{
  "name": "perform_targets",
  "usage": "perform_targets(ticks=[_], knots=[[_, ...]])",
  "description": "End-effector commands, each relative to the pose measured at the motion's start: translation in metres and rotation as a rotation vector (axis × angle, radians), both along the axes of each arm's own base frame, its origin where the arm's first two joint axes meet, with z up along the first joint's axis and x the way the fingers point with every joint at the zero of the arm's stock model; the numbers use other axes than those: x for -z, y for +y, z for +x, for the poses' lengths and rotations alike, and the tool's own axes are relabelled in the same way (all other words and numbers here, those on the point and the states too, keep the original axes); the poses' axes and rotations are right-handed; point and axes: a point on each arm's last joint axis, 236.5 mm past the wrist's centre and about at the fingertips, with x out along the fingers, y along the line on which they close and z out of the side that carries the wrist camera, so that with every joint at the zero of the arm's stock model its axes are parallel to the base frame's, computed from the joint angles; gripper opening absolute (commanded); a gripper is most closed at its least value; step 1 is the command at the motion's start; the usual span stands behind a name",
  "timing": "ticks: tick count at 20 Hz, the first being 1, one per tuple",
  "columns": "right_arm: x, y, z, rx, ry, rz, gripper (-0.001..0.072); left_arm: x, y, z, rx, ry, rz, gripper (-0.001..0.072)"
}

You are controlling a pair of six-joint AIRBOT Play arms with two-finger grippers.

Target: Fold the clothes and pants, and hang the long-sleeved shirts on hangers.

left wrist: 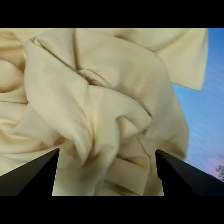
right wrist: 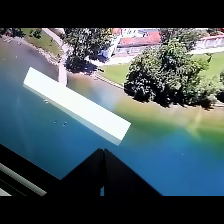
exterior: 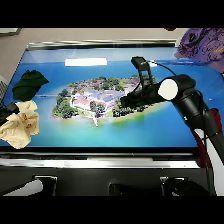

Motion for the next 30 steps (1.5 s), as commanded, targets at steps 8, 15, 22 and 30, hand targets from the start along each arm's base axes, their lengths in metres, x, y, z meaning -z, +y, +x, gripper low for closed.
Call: perform_targets(ticks=[8, 15, 22, 30], knots=[[0.004, -0.001, -0.009, -0.013, 0.040, -0.013, 0.0085, 0.072, 0.017, -0.003, -0.068, 0.068, -0.080, 0.0234], [0.011, -0.006, -0.022, 0.061, 0.140, -0.006, 0.0089, -0.006, -0.097, 0.042, 0.048, -0.136, -0.254, 0.0016], [-0.004, -0.035, -0.026, 0.138, 0.101, -0.075, 0.0157, -0.125, -0.382, 0.065, 0.546, -0.453, -0.613, 0.0016], [-0.027, -0.148, -0.042, 0.364, 0.024, -0.421, 0.0288, -0.079, -0.569, 0.003, 0.825, -0.365, -0.743, 0.0022]])
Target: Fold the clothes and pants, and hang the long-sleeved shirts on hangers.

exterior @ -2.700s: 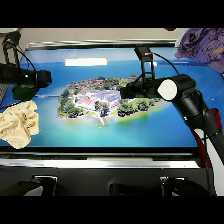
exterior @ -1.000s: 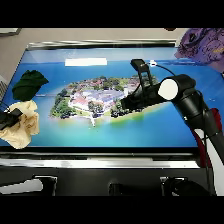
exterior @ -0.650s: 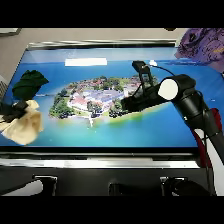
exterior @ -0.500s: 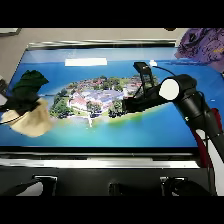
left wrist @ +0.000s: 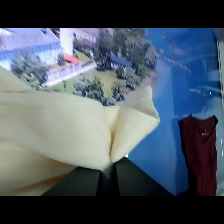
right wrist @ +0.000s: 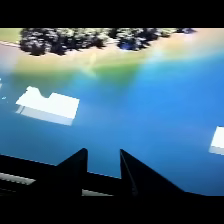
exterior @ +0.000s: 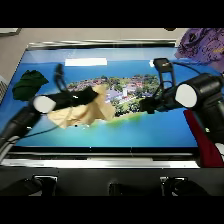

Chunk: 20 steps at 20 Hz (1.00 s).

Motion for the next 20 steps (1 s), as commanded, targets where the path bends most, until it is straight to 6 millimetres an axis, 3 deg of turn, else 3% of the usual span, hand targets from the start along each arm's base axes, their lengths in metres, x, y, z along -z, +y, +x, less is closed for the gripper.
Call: perform_targets(ticks=[1, 3, 4, 5, 6, 9, 12, 14, 15, 17, 20], knots=[[-0.009, -0.048, -0.010, 0.093, -0.005, -0.157, 0.0312, 0.057, -0.070, -0.044, 0.129, 0.117, 0.023, 0.0051], [-0.008, -0.047, -0.010, 0.093, -0.004, -0.155, 0.0326, 0.091, -0.082, -0.059, 0.162, 0.206, 0.051, 0.0202], [-0.009, -0.044, -0.007, 0.098, -0.014, -0.138, 0.0335, 0.089, -0.081, -0.058, 0.143, 0.240, 0.019, 0.0314], [-0.011, -0.041, -0.002, 0.111, -0.036, -0.116, 0.0433, 0.077, -0.075, -0.050, 0.112, 0.251, -0.026, 0.0406], [-0.012, -0.036, 0.003, 0.127, -0.060, -0.085, 0.0536, 0.060, -0.061, -0.039, 0.087, 0.223, -0.047, 0.0406], [-0.013, -0.031, 0.017, 0.162, -0.095, -0.043, 0.0542, 0.010, 0.004, -0.014, 0.049, 0.119, -0.034, 0.0407], [-0.016, -0.076, 0.033, 0.314, -0.100, 0.017, 0.0542, -0.016, 0.079, -0.011, 0.009, 0.101, 0.022, 0.0407], [-0.008, -0.102, 0.047, 0.448, -0.067, 0.244, 0.0537, -0.023, 0.120, -0.013, -0.039, 0.119, 0.045, 0.0407], [0.001, -0.106, 0.052, 0.503, -0.022, 0.407, 0.0537, -0.025, 0.136, -0.013, -0.066, 0.128, 0.048, 0.0407], [0.034, -0.095, 0.053, 0.551, 0.119, 0.679, 0.0543, -0.026, 0.164, -0.008, -0.127, 0.139, 0.045, 0.0407], [0.107, -0.056, 0.031, 0.517, 0.364, 0.805, 0.0557, -0.024, 0.194, 0.000, -0.198, 0.153, 0.041, 0.0406]])
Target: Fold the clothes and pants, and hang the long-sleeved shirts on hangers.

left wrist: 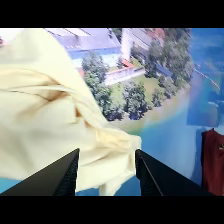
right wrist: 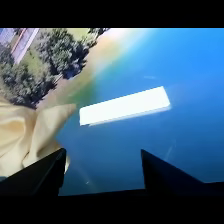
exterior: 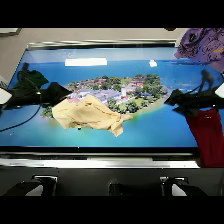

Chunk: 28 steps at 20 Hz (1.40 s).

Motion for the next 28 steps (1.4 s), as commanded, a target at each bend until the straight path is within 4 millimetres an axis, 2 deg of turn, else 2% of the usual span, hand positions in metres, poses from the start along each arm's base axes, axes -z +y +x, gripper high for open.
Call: perform_targets(ticks=[1, 3, 6, 8, 11, 13, 14, 16, 17, 18, 19, 23, 26, 28], knots=[[0.051, 0.047, -0.009, -0.003, 0.113, 0.325, 0.0565, 0.001, 0.039, 0.001, -0.072, 0.023, 0.009, 0.0406], [0.078, 0.078, -0.005, -0.023, 0.142, 0.366, 0.0673, 0.001, 0.049, 0.004, -0.099, 0.023, 0.008, 0.0406], [0.097, 0.133, 0.014, -0.028, 0.129, 0.447, 0.0671, 0.001, 0.054, 0.005, -0.110, 0.023, 0.008, 0.0406], [0.115, 0.158, 0.019, -0.003, 0.151, 0.461, 0.0668, 0.001, 0.054, 0.005, -0.110, 0.024, 0.008, 0.0406], [0.135, 0.180, 0.016, 0.002, 0.184, 0.462, 0.0659, 0.004, 0.051, -0.003, -0.090, 0.055, 0.006, 0.0406], [0.144, 0.182, 0.016, 0.003, 0.190, 0.450, 0.0655, 0.007, 0.054, -0.006, -0.087, 0.073, 0.010, 0.0406], [0.147, 0.180, 0.018, 0.009, 0.183, 0.436, 0.0599, 0.009, 0.059, -0.007, -0.094, 0.079, 0.023, 0.0407], [0.150, 0.174, 0.027, 0.035, 0.151, 0.415, 0.0378, 0.015, 0.073, -0.009, -0.110, 0.094, 0.057, 0.0407], [0.149, 0.173, 0.029, 0.041, 0.145, 0.416, 0.0193, 0.020, 0.083, -0.012, -0.120, 0.111, 0.084, 0.0454], [0.148, 0.174, 0.030, 0.036, 0.139, 0.415, 0.0021, 0.026, 0.095, -0.015, -0.131, 0.130, 0.117, 0.0576], [0.147, 0.174, 0.030, 0.029, 0.134, 0.415, 0.0025, 0.032, 0.109, -0.019, -0.145, 0.151, 0.155, 0.0611], [0.146, 0.176, 0.021, -0.007, 0.154, 0.415, 0.0025, 0.071, 0.170, -0.029, -0.281, 0.203, 0.222, 0.0611], [0.144, 0.181, 0.011, -0.040, 0.188, 0.434, 0.0025, 0.128, 0.205, -0.048, -0.394, 0.269, 0.213, 0.0611], [0.142, 0.184, 0.005, -0.057, 0.207, 0.446, 0.0025, 0.159, 0.212, -0.054, -0.475, 0.282, 0.124, 0.0611]])
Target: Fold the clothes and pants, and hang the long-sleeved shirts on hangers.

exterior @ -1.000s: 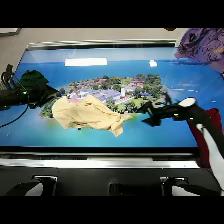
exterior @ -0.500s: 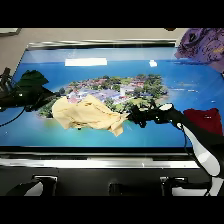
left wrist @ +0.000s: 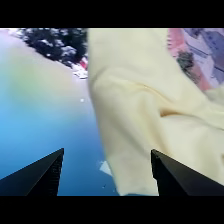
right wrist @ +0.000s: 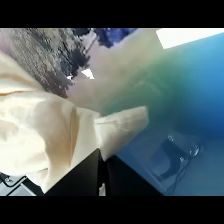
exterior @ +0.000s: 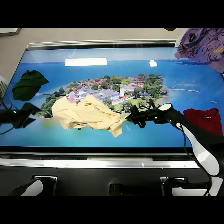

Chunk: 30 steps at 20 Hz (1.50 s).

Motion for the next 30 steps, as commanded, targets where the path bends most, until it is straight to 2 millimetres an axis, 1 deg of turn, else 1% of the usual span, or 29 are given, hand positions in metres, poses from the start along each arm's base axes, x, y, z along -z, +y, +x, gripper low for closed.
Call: perform_targets(ticks=[1, 3, 6, 8, 10, 14, 19, 20, 21, 22, 24, 26, 27, 28, 29, 30], knots=[[-0.003, 0.005, -0.011, -0.040, 0.027, 0.023, 0.0025, 0.050, 0.020, -0.008, -0.135, -0.031, -0.076, 0.0611], [-0.003, 0.006, -0.013, -0.046, 0.031, 0.026, 0.0025, 0.065, 0.009, -0.002, -0.122, -0.057, -0.132, 0.0611], [-0.003, 0.005, -0.012, -0.044, 0.029, 0.024, 0.0025, 0.081, -0.014, 0.010, -0.052, -0.067, -0.196, 0.0611], [-0.003, 0.006, -0.012, -0.045, 0.030, 0.025, 0.0025, 0.091, -0.022, 0.014, -0.050, -0.056, -0.219, 0.0610], [-0.004, 0.006, -0.014, -0.049, 0.033, 0.028, 0.0025, 0.098, -0.025, 0.018, -0.052, -0.051, -0.212, 0.0608], [-0.005, 0.007, -0.016, -0.058, 0.039, 0.033, 0.0025, 0.103, -0.032, 0.027, -0.051, -0.064, -0.175, 0.0600], [-0.007, 0.010, -0.022, -0.079, 0.050, 0.046, 0.0025, 0.111, -0.033, 0.041, -0.111, -0.081, -0.170, 0.0577], [-0.007, 0.010, -0.022, -0.081, 0.051, 0.047, 0.0025, 0.114, -0.035, 0.042, -0.120, -0.077, -0.181, 0.0420], [-0.007, 0.010, -0.022, -0.084, 0.049, 0.046, 0.0025, 0.116, -0.037, 0.042, -0.124, -0.073, -0.188, 0.0231], [-0.007, 0.010, -0.022, -0.084, 0.048, 0.046, 0.0024, 0.117, -0.039, 0.044, -0.130, -0.075, -0.190, 0.0016], [-0.009, 0.010, -0.021, -0.095, 0.026, 0.044, 0.0024, 0.111, -0.038, 0.051, -0.172, -0.097, -0.212, 0.0018], [-0.021, 0.008, -0.014, -0.103, -0.046, 0.031, 0.0024, 0.099, -0.037, 0.061, -0.171, -0.127, -0.222, 0.0017], [-0.030, 0.005, -0.008, -0.098, -0.099, 0.010, 0.0023, 0.087, -0.035, 0.069, -0.161, -0.161, -0.213, 0.0016], [-0.042, -0.001, 0.001, -0.096, -0.167, -0.031, 0.0023, 0.069, -0.032, 0.077, -0.140, -0.209, -0.195, 0.0015], [-0.057, -0.008, 0.010, -0.104, -0.243, -0.074, 0.0023, 0.045, -0.029, 0.088, -0.115, -0.273, -0.168, 0.0015], [-0.079, -0.015, 0.021, -0.114, -0.338, -0.125, 0.0023, 0.020, -0.026, 0.097, -0.096, -0.334, -0.143, 0.0014]])
